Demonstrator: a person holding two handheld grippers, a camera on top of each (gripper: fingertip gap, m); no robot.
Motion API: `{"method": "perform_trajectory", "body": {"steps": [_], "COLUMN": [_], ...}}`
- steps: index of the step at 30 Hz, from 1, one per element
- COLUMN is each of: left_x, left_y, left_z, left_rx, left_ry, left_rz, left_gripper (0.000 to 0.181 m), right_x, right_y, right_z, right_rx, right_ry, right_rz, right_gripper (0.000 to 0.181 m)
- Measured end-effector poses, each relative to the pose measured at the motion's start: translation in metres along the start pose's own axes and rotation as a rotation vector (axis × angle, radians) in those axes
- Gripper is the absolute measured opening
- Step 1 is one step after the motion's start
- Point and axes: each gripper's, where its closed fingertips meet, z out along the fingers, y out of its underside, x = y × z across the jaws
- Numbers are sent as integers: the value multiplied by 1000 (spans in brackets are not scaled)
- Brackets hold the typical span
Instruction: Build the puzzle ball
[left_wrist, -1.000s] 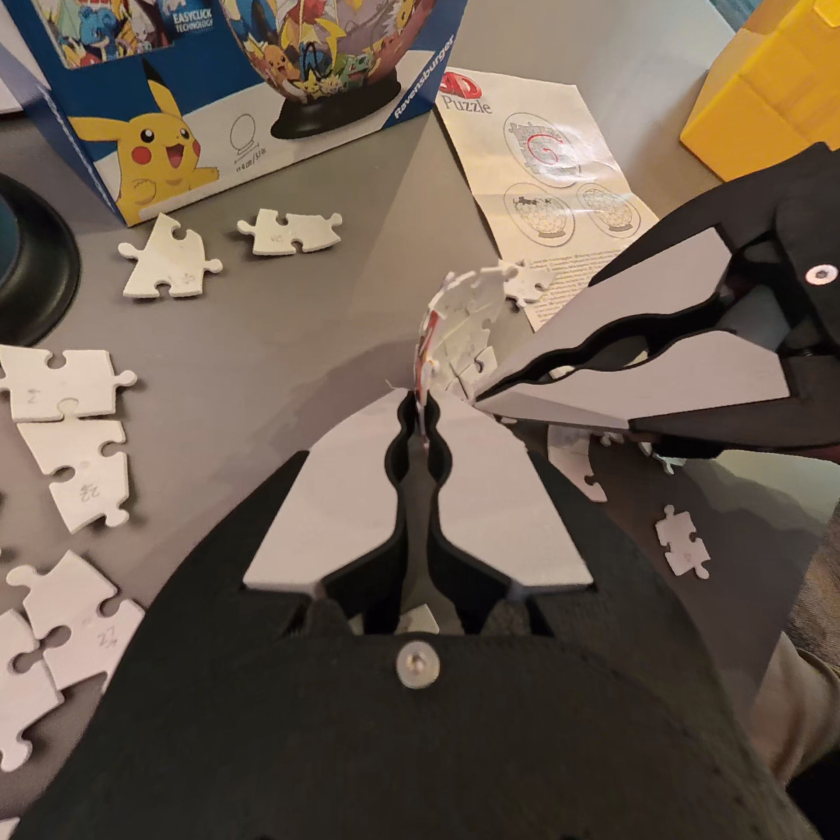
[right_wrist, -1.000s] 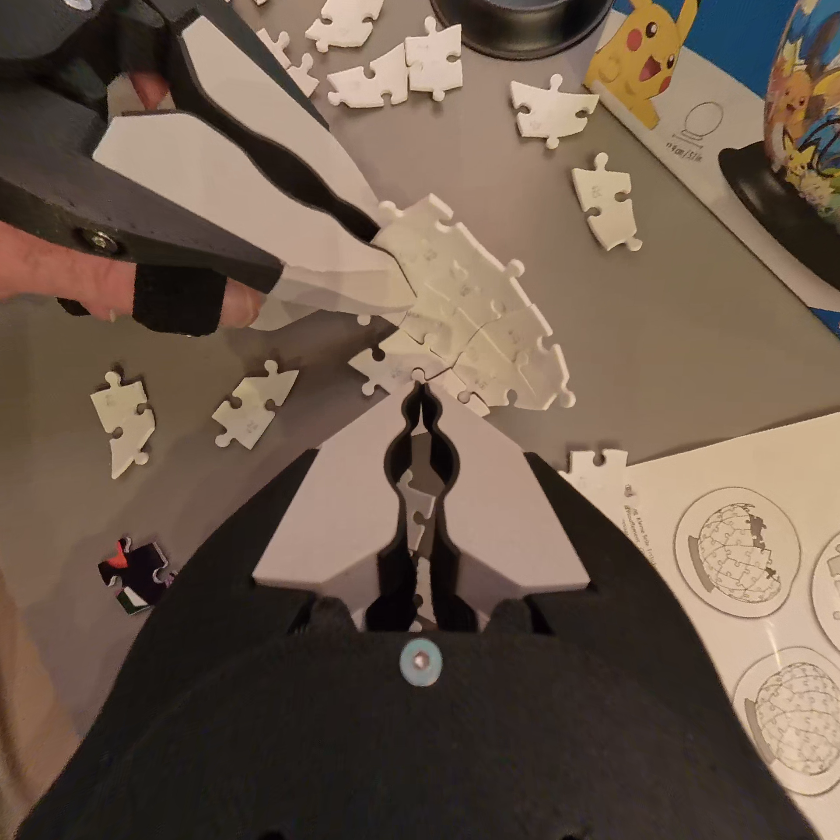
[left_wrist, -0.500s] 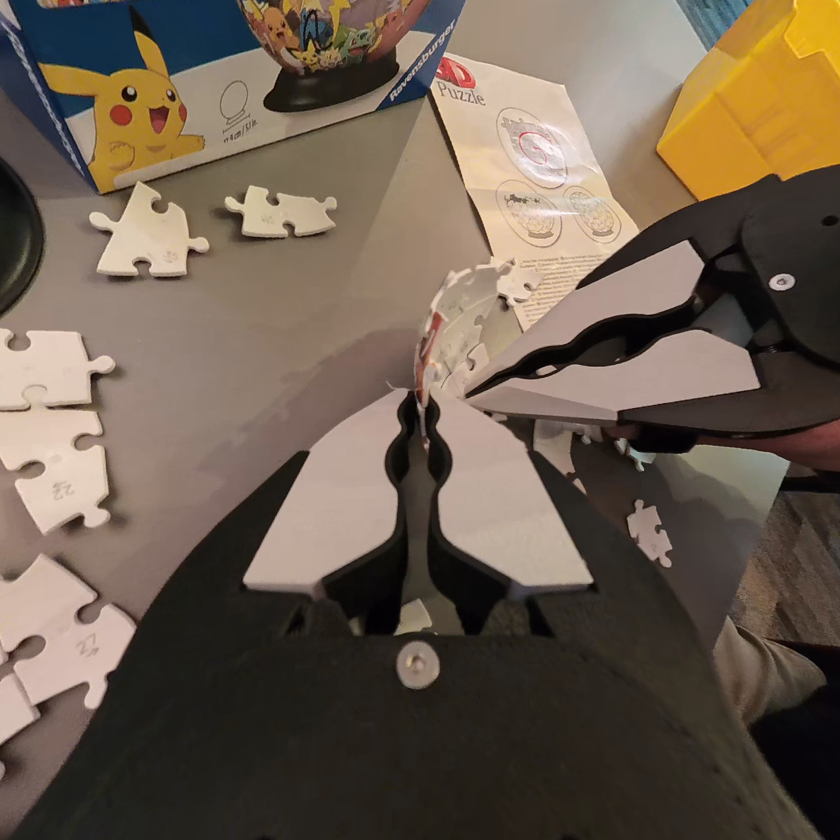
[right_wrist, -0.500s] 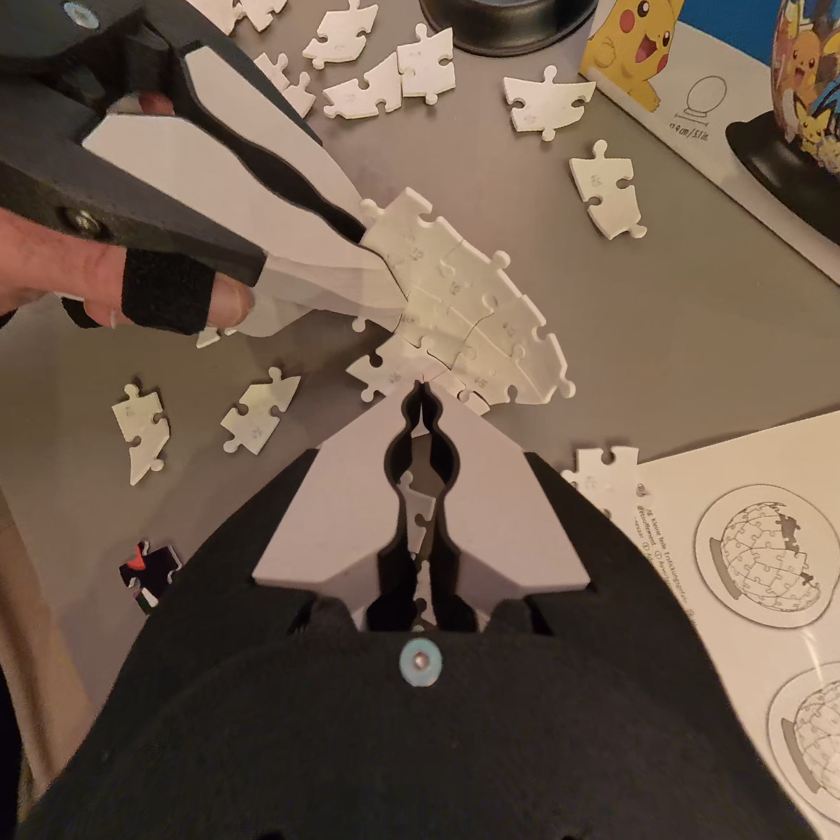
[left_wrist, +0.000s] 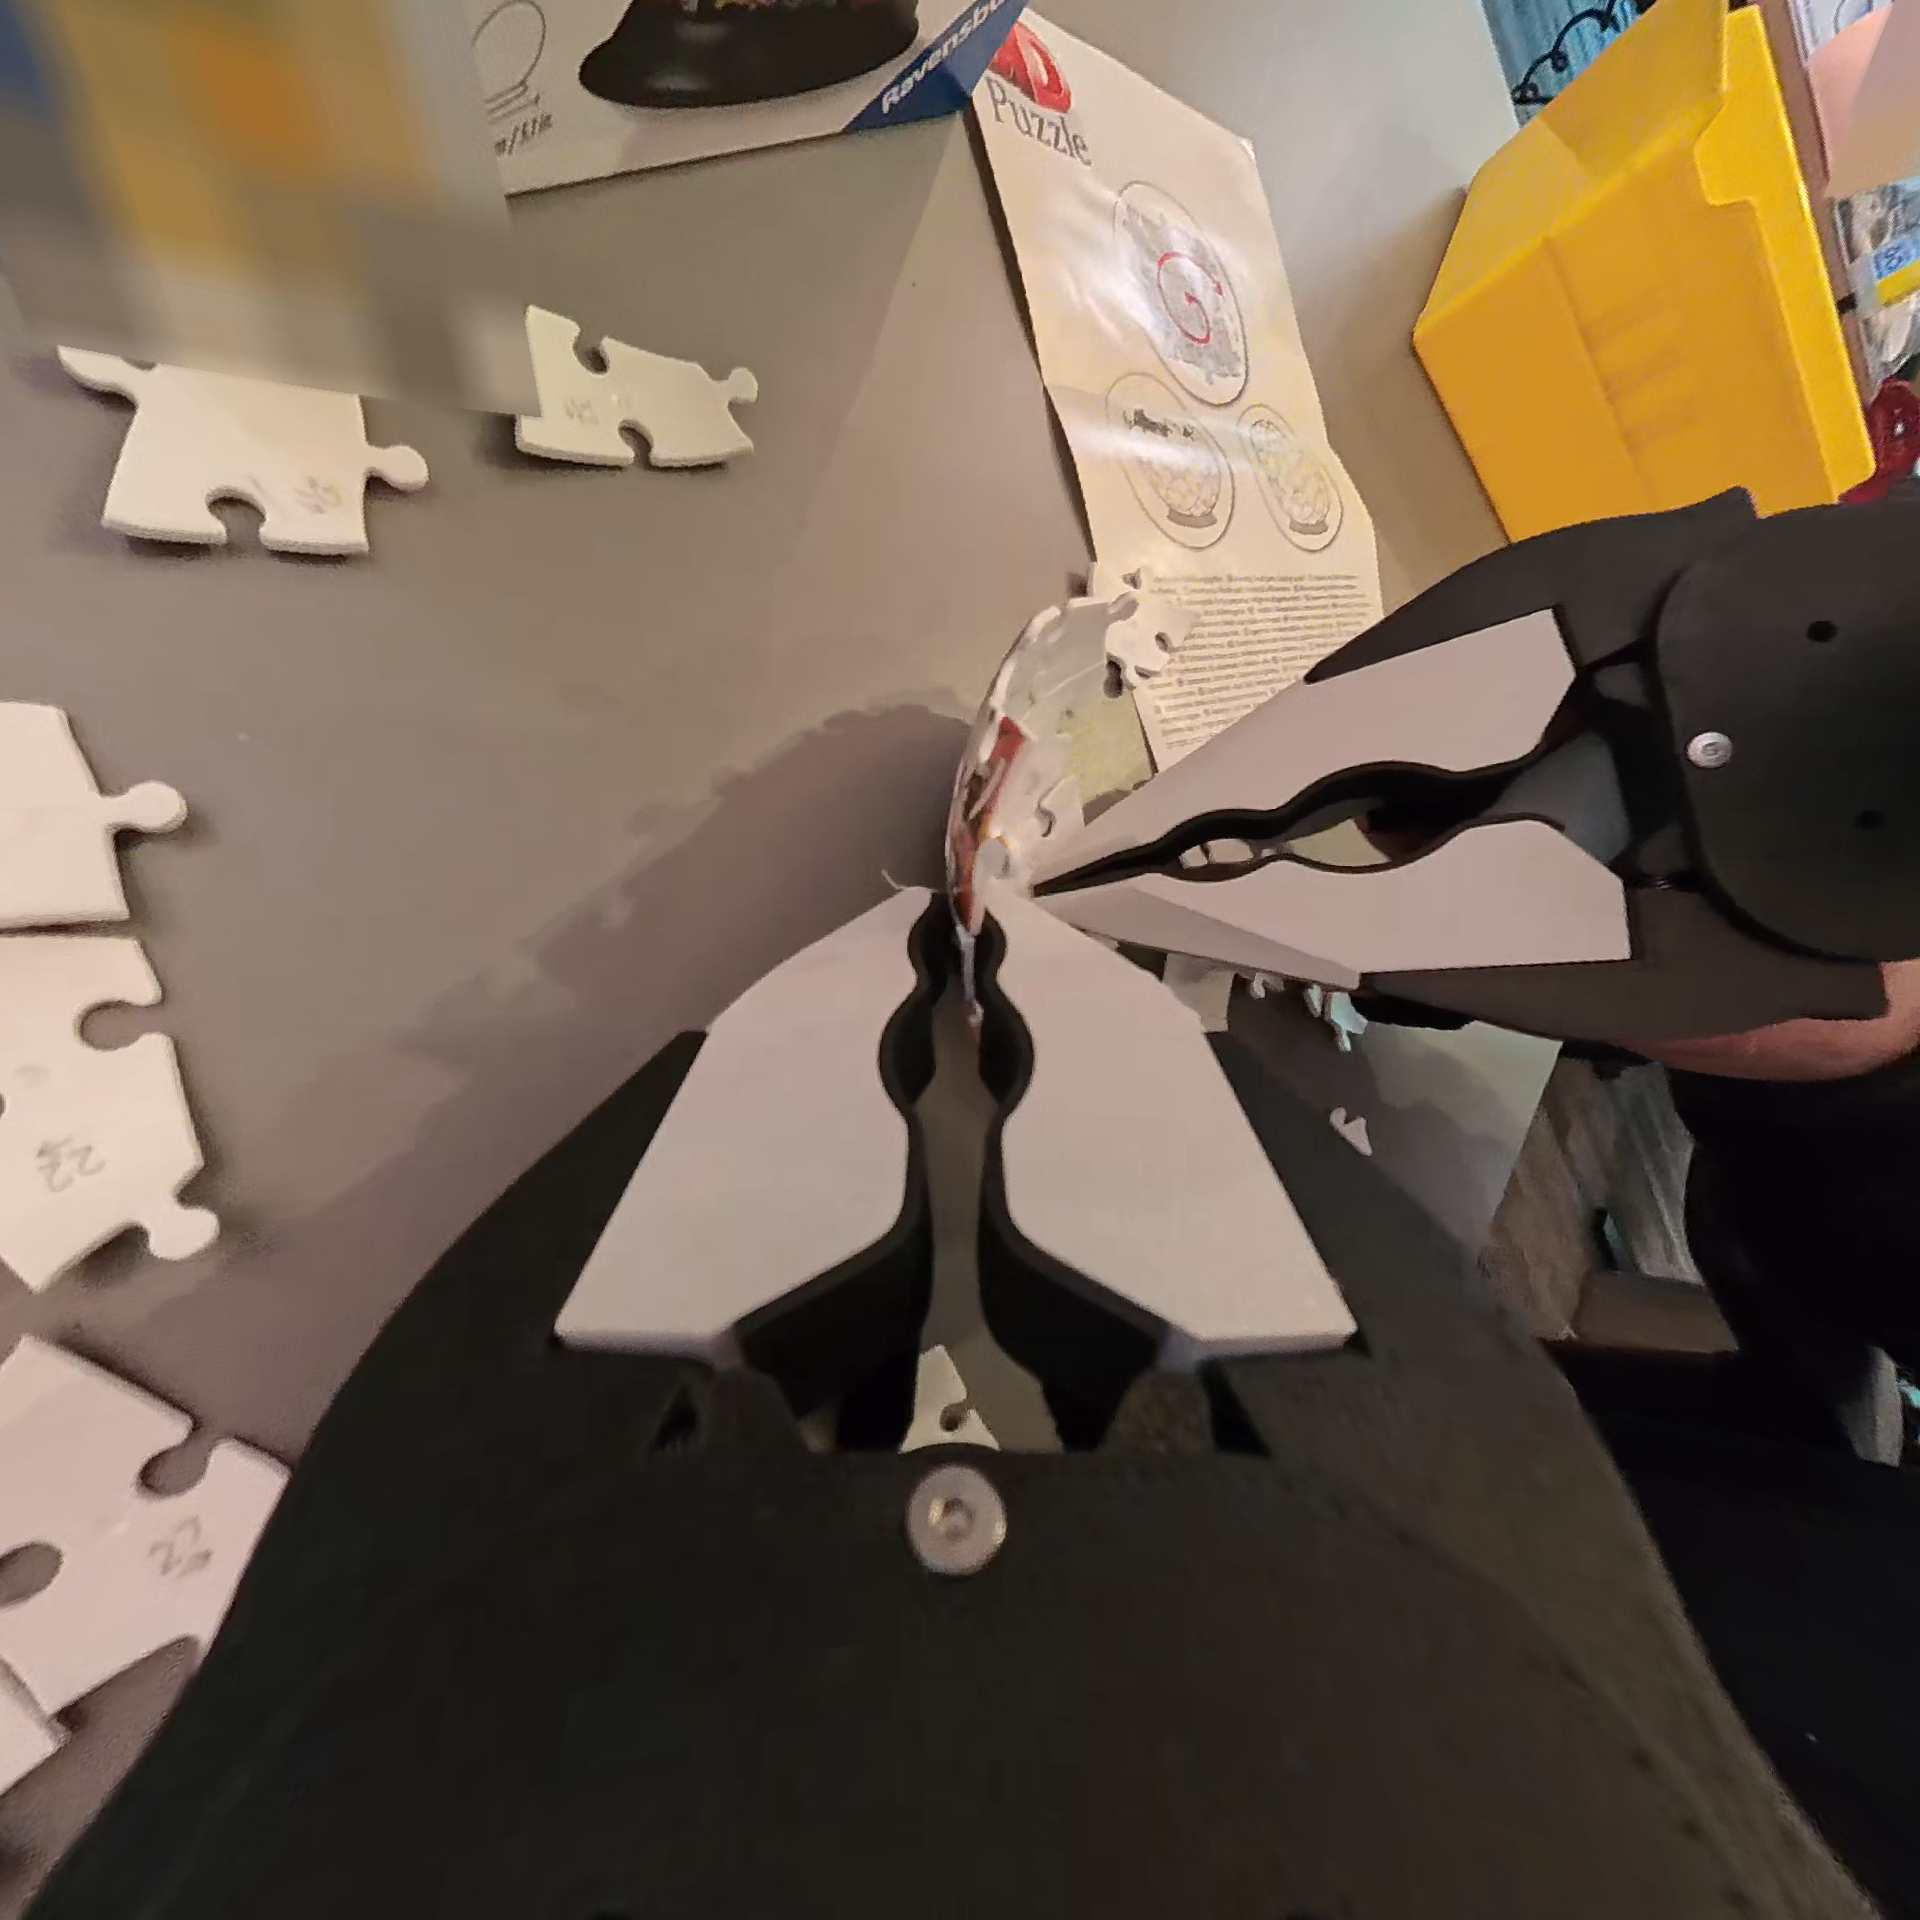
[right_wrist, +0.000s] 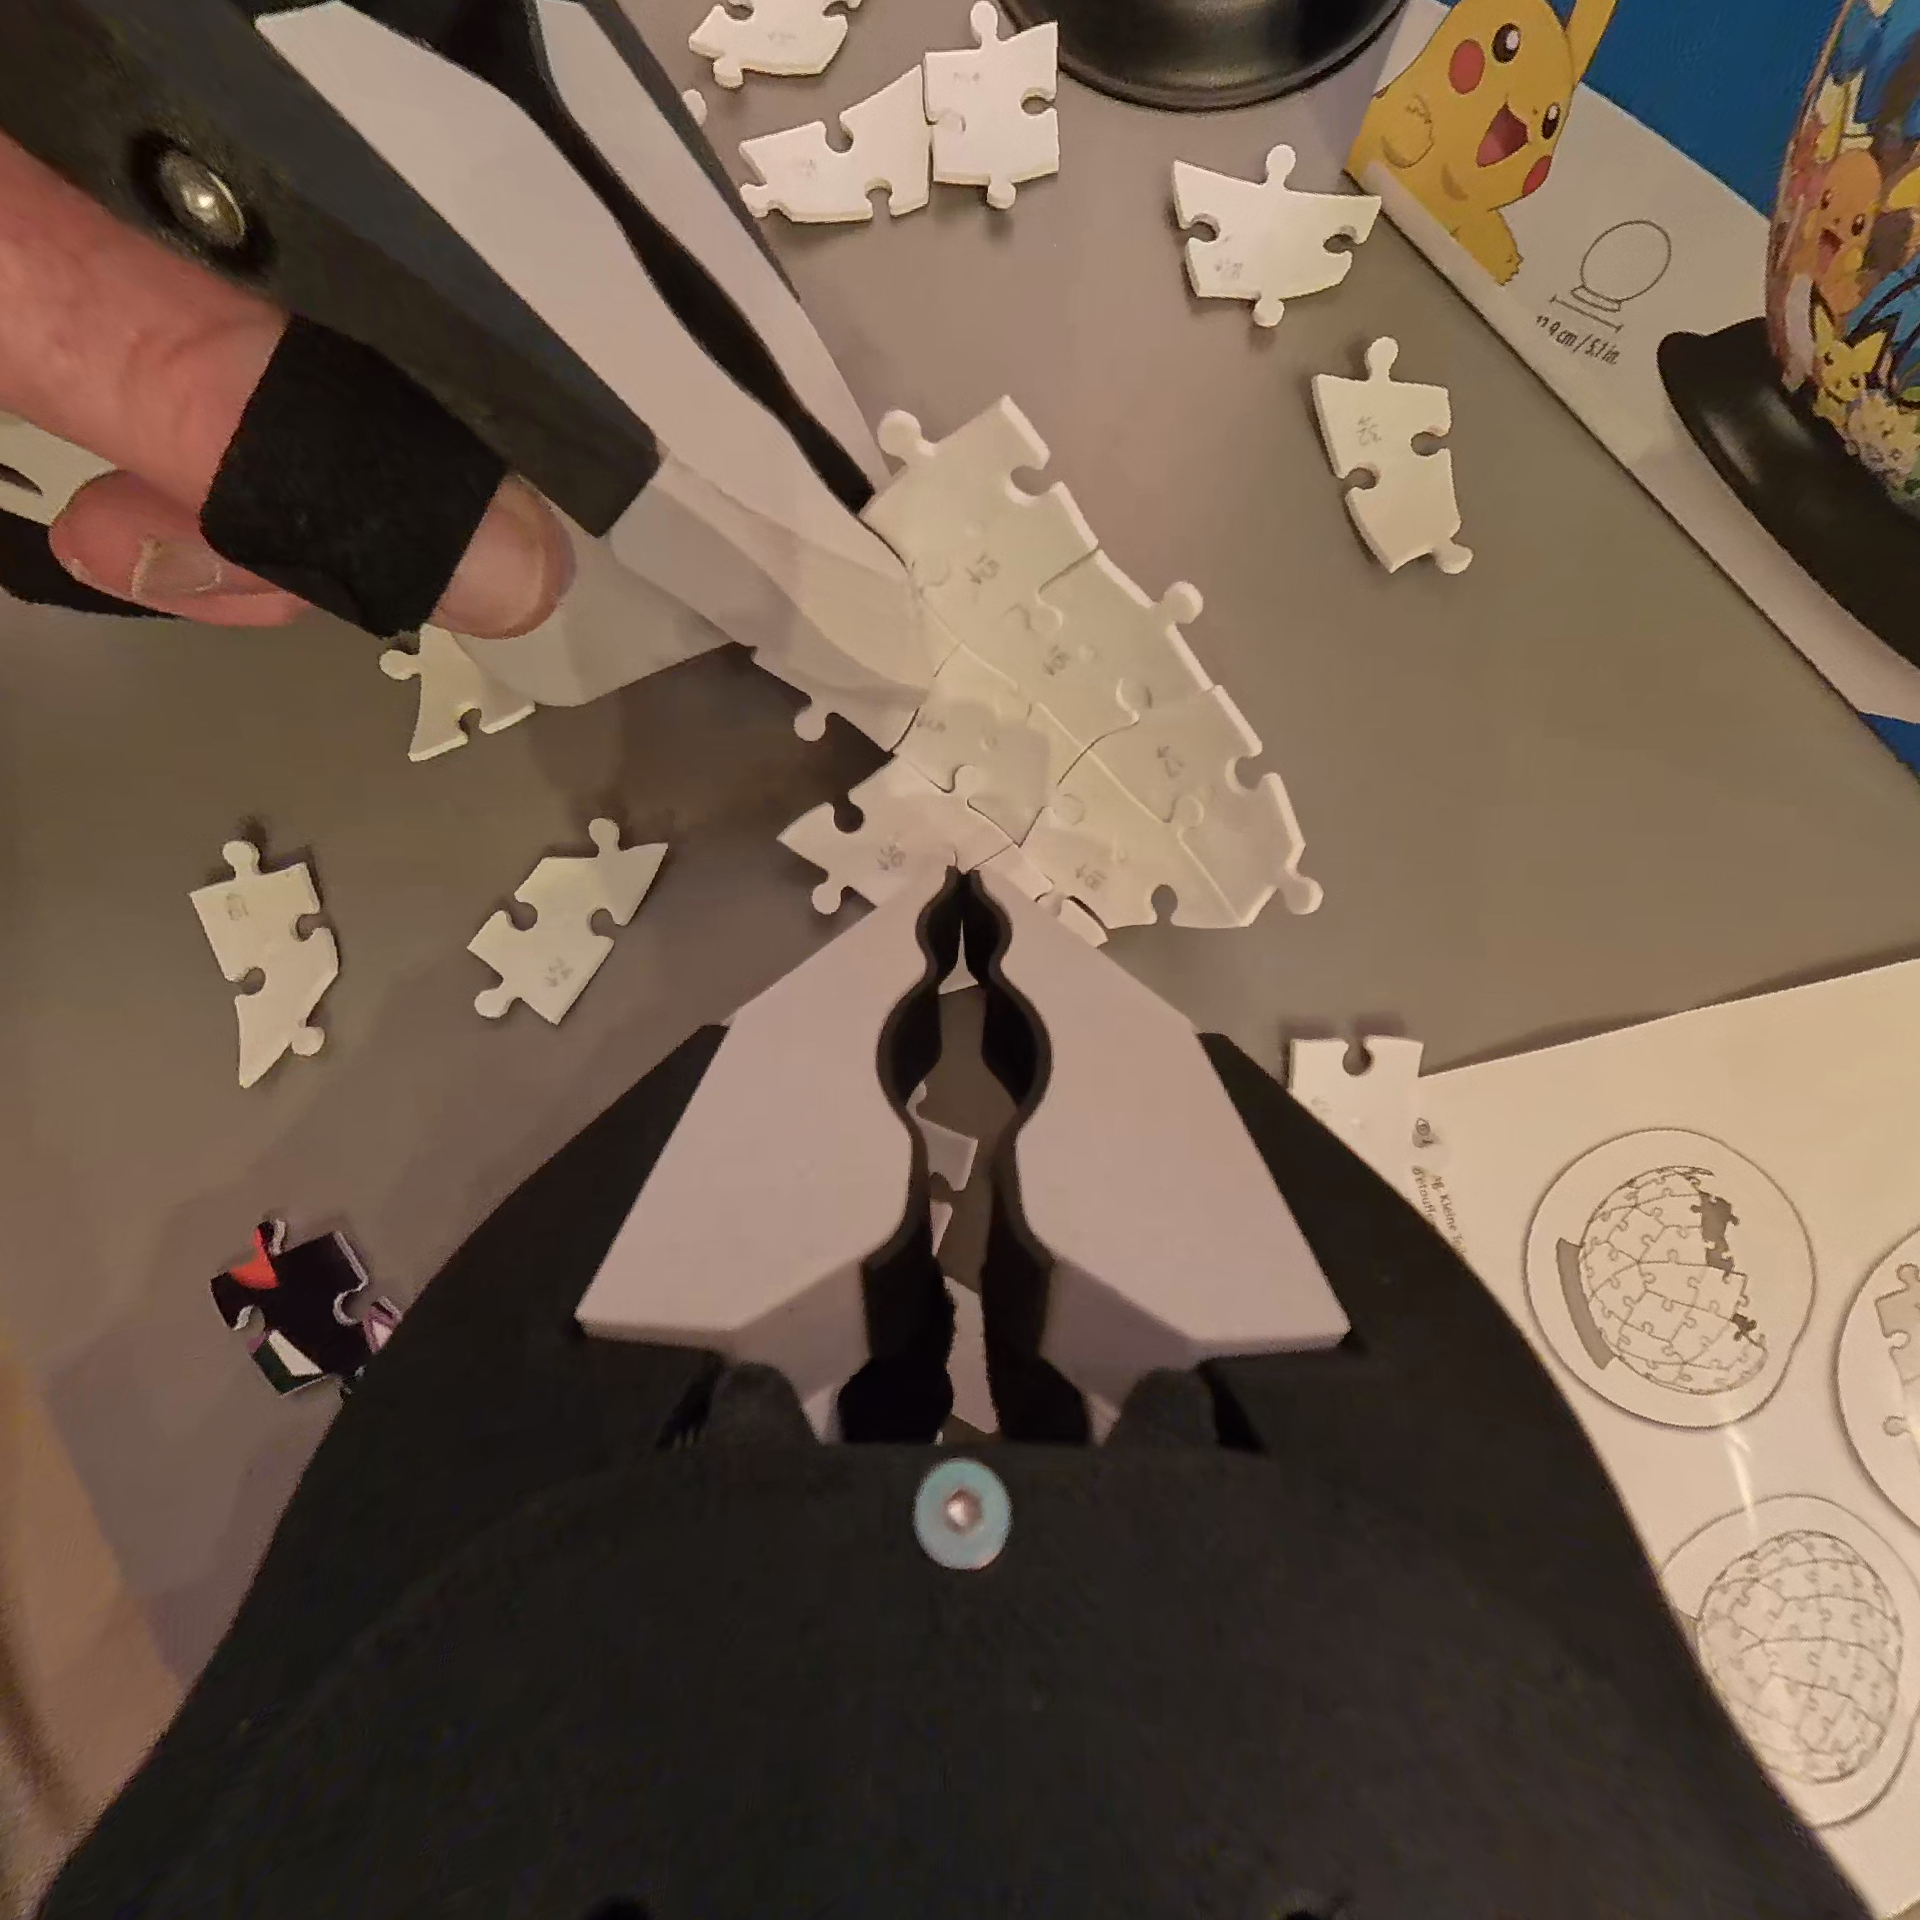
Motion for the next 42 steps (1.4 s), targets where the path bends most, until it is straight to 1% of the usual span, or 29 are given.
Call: {"method": "perform_trajectory", "body": {"steps": [2,5,9,12,16,19,23,34,39,42], "left_x": [2,6,10,7,2,2,2,5,7,8], "left_y": [0,-1,0,-1,1,3,4,3,2,2], "left_z": [-1,-3,3,9,14,15,16,17,17,16], "left_rx": [-12,-14,-42,-69,-119,-144,-163,-171,-149,-138], "left_ry": [26,60,52,26,-11,-11,-26,50,69,78], "left_rz": [2,-4,33,56,93,111,135,57,39,34], "left_gripper": [5,18,30,25,13,8,5,4,4,4], "right_x": [0,0,0,0,0,0,0,3,5,11], "right_y": [0,0,0,0,0,-1,-1,-1,-9,-4], "right_z": [0,0,0,0,0,0,-1,-2,-18,-24], "right_rx": [15,18,24,30,41,52,63,76,136,126], "right_ry": [-9,-9,-11,-11,-18,-25,-35,-19,-54,-85], "right_rz": [10,5,9,13,20,21,25,-10,49,120], "right_gripper": [0,0,0,0,0,0,0,0,0,0]}}
